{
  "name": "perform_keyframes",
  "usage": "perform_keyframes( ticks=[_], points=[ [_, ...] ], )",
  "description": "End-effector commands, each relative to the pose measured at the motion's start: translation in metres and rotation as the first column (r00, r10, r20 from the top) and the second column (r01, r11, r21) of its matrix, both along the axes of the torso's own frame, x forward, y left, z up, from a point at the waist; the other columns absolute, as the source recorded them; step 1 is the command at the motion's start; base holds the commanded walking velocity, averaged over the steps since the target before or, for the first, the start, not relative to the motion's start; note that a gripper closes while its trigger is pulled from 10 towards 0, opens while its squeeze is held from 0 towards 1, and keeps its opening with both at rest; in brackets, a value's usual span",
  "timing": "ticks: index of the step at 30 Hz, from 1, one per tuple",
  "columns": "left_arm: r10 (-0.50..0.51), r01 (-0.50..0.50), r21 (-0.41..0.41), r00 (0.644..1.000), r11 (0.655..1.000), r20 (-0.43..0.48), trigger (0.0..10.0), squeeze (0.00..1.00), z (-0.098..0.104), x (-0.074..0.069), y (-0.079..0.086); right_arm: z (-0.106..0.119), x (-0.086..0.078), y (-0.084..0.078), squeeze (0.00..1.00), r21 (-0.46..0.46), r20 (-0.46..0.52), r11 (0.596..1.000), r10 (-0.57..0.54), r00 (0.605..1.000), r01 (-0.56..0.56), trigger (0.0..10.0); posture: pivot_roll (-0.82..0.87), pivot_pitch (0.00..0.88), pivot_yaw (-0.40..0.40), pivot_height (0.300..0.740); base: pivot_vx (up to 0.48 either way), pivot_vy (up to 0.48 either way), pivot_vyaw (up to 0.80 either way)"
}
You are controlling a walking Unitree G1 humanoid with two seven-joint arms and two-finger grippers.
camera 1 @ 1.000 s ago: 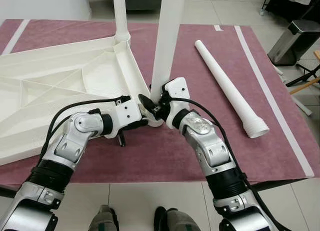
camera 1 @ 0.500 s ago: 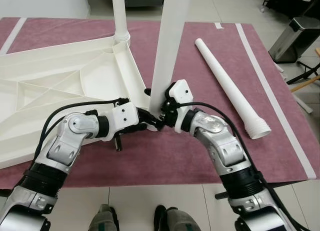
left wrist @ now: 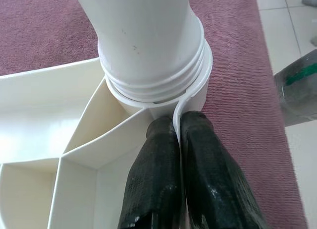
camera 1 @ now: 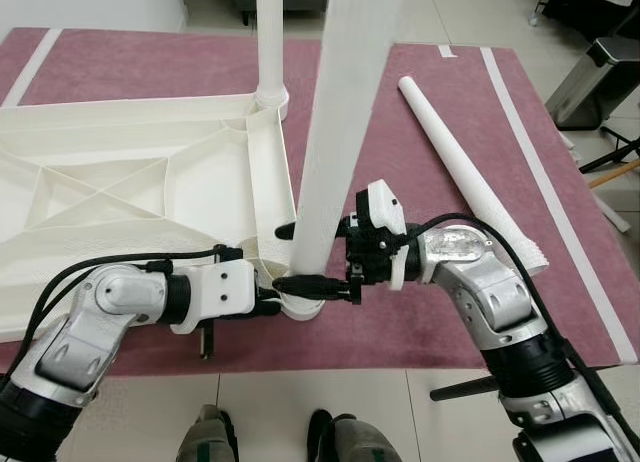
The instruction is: Building children table
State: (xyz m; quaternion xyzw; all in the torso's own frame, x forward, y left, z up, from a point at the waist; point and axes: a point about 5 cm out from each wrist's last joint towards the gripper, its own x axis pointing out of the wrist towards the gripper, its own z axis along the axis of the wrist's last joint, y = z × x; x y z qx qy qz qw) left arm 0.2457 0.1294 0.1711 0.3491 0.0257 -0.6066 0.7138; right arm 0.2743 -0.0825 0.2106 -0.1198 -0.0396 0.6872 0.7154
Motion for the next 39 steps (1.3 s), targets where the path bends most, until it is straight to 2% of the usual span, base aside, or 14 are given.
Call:
perform_keyframes(
  ticks=[1,2,3,11,15,19,20,27,28,29,32,37,38,39],
  points=[
    [-0.070,0.070,-0.010,0.997,0.997,0.021,0.0,0.00,0.012,-0.011,-0.001,0.000,0.002,-0.003,0.00,-0.007,-0.018,1.000,0.010,1.000,-0.010,3.6,0.16,0.163,-0.035,0.740,0.000,0.000,0.00],
    [-0.070,0.070,-0.010,0.997,0.997,0.021,0.0,0.00,0.012,-0.011,-0.001,0.000,0.002,-0.003,0.00,-0.007,-0.018,1.000,0.010,1.000,-0.010,3.6,0.16,0.163,-0.035,0.740,0.000,0.000,0.00],
    [-0.070,0.070,-0.013,0.997,0.997,0.019,0.0,0.00,0.013,-0.012,0.000,-0.001,0.000,-0.001,0.00,-0.010,-0.025,0.999,0.034,0.999,-0.035,0.0,0.16,0.163,-0.036,0.740,0.000,0.000,0.00],
    [0.024,-0.020,-0.067,0.998,0.998,0.058,0.0,0.00,0.018,0.003,-0.005,-0.010,0.004,0.008,0.00,-0.032,-0.007,0.999,-0.033,0.999,0.032,0.0,0.16,0.168,-0.036,0.740,0.000,0.000,0.00],
    [0.152,-0.141,-0.109,0.984,0.984,0.097,0.0,0.00,0.026,0.027,-0.010,-0.015,0.030,0.013,0.00,-0.046,0.037,0.948,-0.313,0.949,0.314,0.0,0.16,0.173,-0.033,0.740,0.000,0.000,0.00],
    [0.248,-0.229,-0.144,0.960,0.963,0.133,0.0,0.00,0.034,0.053,-0.019,-0.016,0.051,0.016,0.00,-0.034,0.037,0.820,-0.571,0.820,0.572,0.0,0.15,0.176,-0.024,0.740,0.000,0.000,0.00],
    [0.291,-0.269,-0.166,0.948,0.949,0.131,0.0,0.00,0.038,0.064,-0.023,-0.015,0.058,0.017,0.00,-0.019,0.049,0.752,-0.657,0.752,0.658,0.0,0.15,0.177,-0.022,0.740,0.000,0.000,0.00],
    [0.295,-0.263,-0.201,0.944,0.944,0.148,0.0,0.00,0.048,0.080,-0.039,-0.017,0.067,0.015,0.00,0.011,-0.016,0.569,-0.822,0.569,0.823,0.0,0.14,0.180,-0.012,0.740,0.000,0.000,0.00],
    [0.290,-0.257,-0.205,0.945,0.944,0.149,0.0,0.00,0.049,0.084,-0.045,-0.018,0.071,0.015,0.00,0.020,-0.027,0.486,-0.874,0.486,0.874,0.0,0.13,0.179,-0.009,0.740,0.000,0.000,0.00],
    [0.290,-0.257,-0.205,0.945,0.944,0.149,0.0,0.00,0.049,0.084,-0.045,-0.018,0.071,0.015,0.00,0.020,-0.027,0.486,-0.874,0.486,0.874,0.0,0.13,0.179,-0.009,0.740,0.000,0.000,0.00],
    [0.286,-0.253,-0.207,0.947,0.945,0.148,0.0,0.00,0.050,0.092,-0.055,-0.024,0.073,0.019,0.00,0.027,-0.046,0.316,-0.947,0.317,0.948,0.0,0.13,0.178,-0.004,0.740,0.000,0.000,0.00],
    [0.279,-0.247,-0.208,0.949,0.946,0.144,0.0,0.00,0.049,0.091,-0.056,-0.025,0.069,0.026,0.00,0.034,-0.061,0.307,-0.949,0.309,0.951,0.0,0.13,0.176,-0.006,0.740,0.000,0.000,0.00],
    [0.281,-0.249,-0.208,0.949,0.946,0.143,0.0,0.00,0.048,0.091,-0.056,-0.024,0.068,0.028,0.00,0.046,-0.070,0.305,-0.949,0.308,0.951,0.9,0.13,0.176,-0.009,0.740,0.000,0.000,0.00],
    [0.282,-0.250,-0.207,0.949,0.946,0.142,0.0,0.00,0.046,0.090,-0.055,-0.024,0.066,0.030,0.00,0.054,-0.071,0.321,-0.943,0.325,0.945,10.0,0.13,0.175,-0.012,0.740,0.000,0.000,0.00]
  ],
)
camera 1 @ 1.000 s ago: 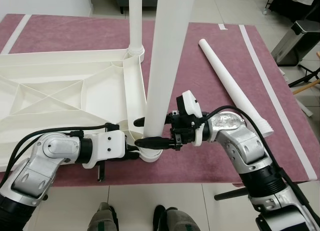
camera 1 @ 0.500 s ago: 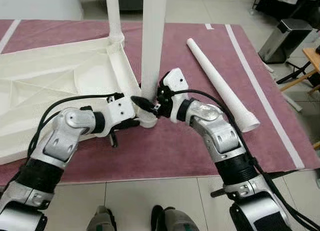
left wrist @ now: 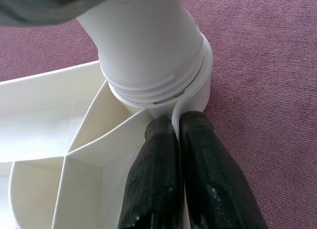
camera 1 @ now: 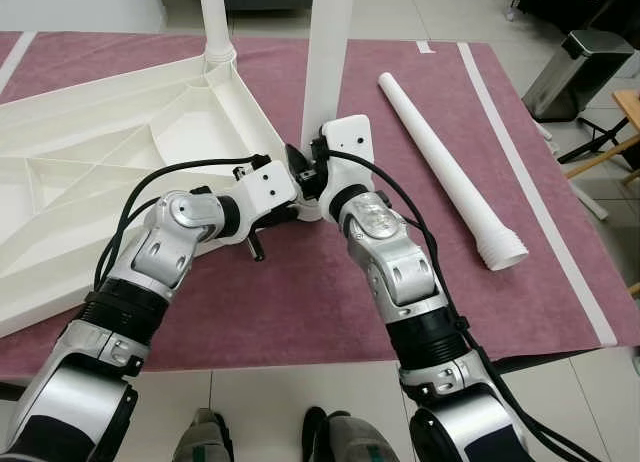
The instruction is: Building children table
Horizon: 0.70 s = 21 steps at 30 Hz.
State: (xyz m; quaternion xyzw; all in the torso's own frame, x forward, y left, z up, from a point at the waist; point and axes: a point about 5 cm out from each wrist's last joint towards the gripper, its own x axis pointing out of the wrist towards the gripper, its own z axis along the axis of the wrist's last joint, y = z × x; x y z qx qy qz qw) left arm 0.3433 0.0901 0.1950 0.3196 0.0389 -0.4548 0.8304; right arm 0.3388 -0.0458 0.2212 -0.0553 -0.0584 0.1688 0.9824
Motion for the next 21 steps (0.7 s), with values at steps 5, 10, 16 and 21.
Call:
perform_keyframes(
  ticks=[5,10,16,21],
  points=[
    [-0.113,0.120,-0.051,0.986,0.991,0.125,0.0,0.00,0.018,-0.013,-0.013,-0.027,-0.001,-0.004,0.00,-0.066,-0.069,0.998,0.000,0.998,-0.005,10.0,0.13,0.172,-0.018,0.740,0.000,0.000,0.00],
    [-0.206,0.211,-0.026,0.971,0.977,0.124,0.0,0.00,0.014,-0.030,-0.009,-0.011,-0.012,-0.001,0.00,-0.049,-0.009,0.959,0.279,0.960,-0.279,10.0,0.14,0.168,-0.024,0.740,0.000,0.000,0.00],
    [-0.273,0.277,-0.018,0.955,0.961,0.115,0.0,0.00,0.014,-0.043,-0.008,-0.007,-0.018,-0.007,0.00,-0.077,-0.003,0.911,0.405,0.914,-0.404,10.0,0.14,0.164,-0.024,0.740,0.000,0.000,0.00],
    [-0.427,0.425,0.045,0.903,0.904,0.048,0.0,0.00,0.005,-0.084,0.009,-0.005,-0.034,-0.029,0.00,-0.225,-0.057,0.685,0.701,0.711,-0.693,10.0,0.14,0.159,-0.032,0.740,0.000,0.000,0.00]
  ],
)
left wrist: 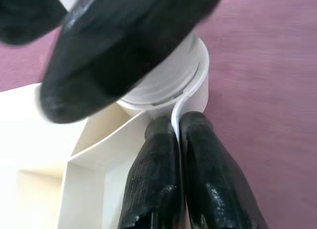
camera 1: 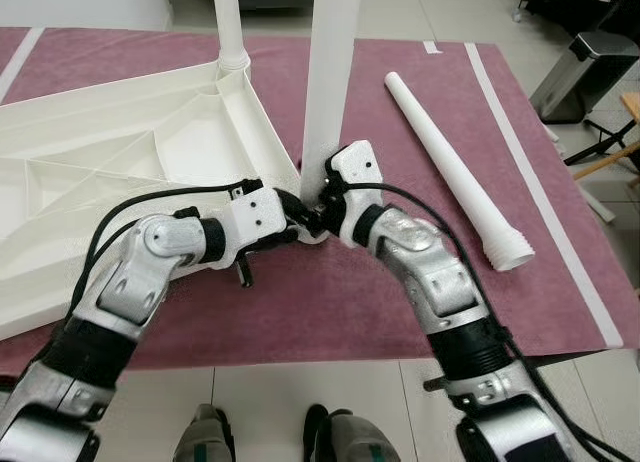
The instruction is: Building children table
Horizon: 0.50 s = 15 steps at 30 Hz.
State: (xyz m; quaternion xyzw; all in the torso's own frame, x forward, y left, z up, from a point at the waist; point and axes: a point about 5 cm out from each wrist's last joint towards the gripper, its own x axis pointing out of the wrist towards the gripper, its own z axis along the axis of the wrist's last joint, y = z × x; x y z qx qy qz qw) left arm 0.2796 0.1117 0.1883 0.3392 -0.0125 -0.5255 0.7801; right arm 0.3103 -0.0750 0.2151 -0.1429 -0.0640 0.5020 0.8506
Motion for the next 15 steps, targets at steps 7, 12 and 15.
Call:
perform_keyframes(
  ticks=[7,12,15],
  points=[
    [-0.288,0.291,0.054,0.956,0.955,-0.059,0.0,0.00,0.006,-0.045,0.001,0.000,-0.017,-0.004,0.00,-0.055,-0.049,0.950,0.305,0.951,-0.307,10.0,0.16,0.161,-0.045,0.740,0.000,0.000,0.00],
    [-0.287,0.291,0.050,0.955,0.955,-0.075,0.0,0.00,0.006,-0.053,0.004,0.002,-0.021,-0.003,0.00,-0.028,-0.083,0.913,0.403,0.911,-0.407,0.0,0.17,0.163,-0.054,0.740,0.000,0.000,0.00],
    [-0.276,0.280,0.040,0.958,0.959,-0.073,0.0,0.00,0.007,-0.053,0.003,-0.001,-0.022,-0.002,0.00,-0.018,-0.096,0.902,0.427,0.899,-0.431,0.0,0.17,0.163,-0.054,0.740,0.000,0.000,0.00]
  ],
)
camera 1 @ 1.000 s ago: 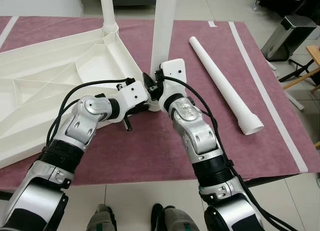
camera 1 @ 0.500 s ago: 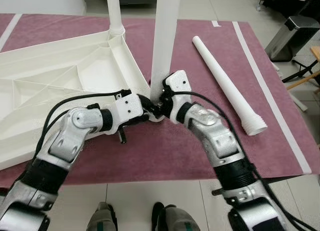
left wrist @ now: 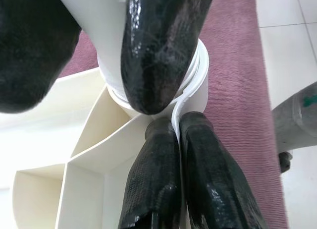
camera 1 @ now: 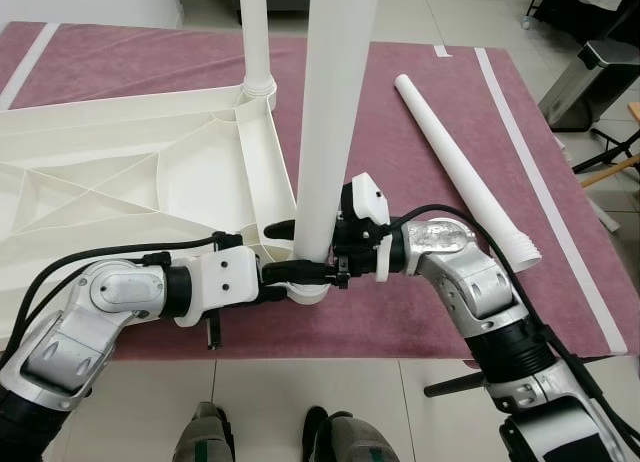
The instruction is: Building children table
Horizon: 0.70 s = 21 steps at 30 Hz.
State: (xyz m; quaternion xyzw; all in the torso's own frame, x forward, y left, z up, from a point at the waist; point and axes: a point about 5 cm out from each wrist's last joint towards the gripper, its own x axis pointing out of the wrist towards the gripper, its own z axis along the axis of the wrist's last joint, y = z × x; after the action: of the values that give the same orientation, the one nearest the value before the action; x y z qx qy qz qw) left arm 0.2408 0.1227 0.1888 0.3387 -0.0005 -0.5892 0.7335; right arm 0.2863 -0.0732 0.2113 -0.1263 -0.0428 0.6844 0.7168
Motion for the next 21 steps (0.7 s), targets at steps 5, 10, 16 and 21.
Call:
perform_keyframes(
  ticks=[5,10,16,21],
  points=[
    [-0.084,0.084,-0.010,0.996,0.996,0.020,0.0,0.00,0.008,-0.003,-0.010,-0.005,0.013,0.000,0.00,-0.010,0.024,0.989,-0.145,0.989,0.146,0.0,0.16,0.167,-0.049,0.740,0.000,0.000,0.00],
    [0.043,-0.038,-0.073,0.997,0.997,0.061,0.0,0.00,0.014,0.022,-0.016,-0.014,0.036,0.000,0.00,-0.035,0.051,0.904,-0.424,0.904,0.426,0.0,0.15,0.175,-0.041,0.740,0.000,0.000,0.00],
    [0.142,-0.131,-0.148,0.988,0.980,0.067,0.0,0.00,0.021,0.053,-0.030,-0.024,0.056,-0.004,0.00,-0.044,0.043,0.689,-0.722,0.690,0.723,0.0,0.15,0.177,-0.036,0.740,0.000,0.000,0.00],
    [0.187,-0.171,-0.167,0.979,0.971,0.081,0.0,0.00,0.027,0.072,-0.040,-0.028,0.065,-0.003,0.00,-0.022,0.007,0.514,-0.858,0.514,0.858,0.0,0.13,0.178,-0.026,0.740,0.000,0.000,0.00]
  ],
)
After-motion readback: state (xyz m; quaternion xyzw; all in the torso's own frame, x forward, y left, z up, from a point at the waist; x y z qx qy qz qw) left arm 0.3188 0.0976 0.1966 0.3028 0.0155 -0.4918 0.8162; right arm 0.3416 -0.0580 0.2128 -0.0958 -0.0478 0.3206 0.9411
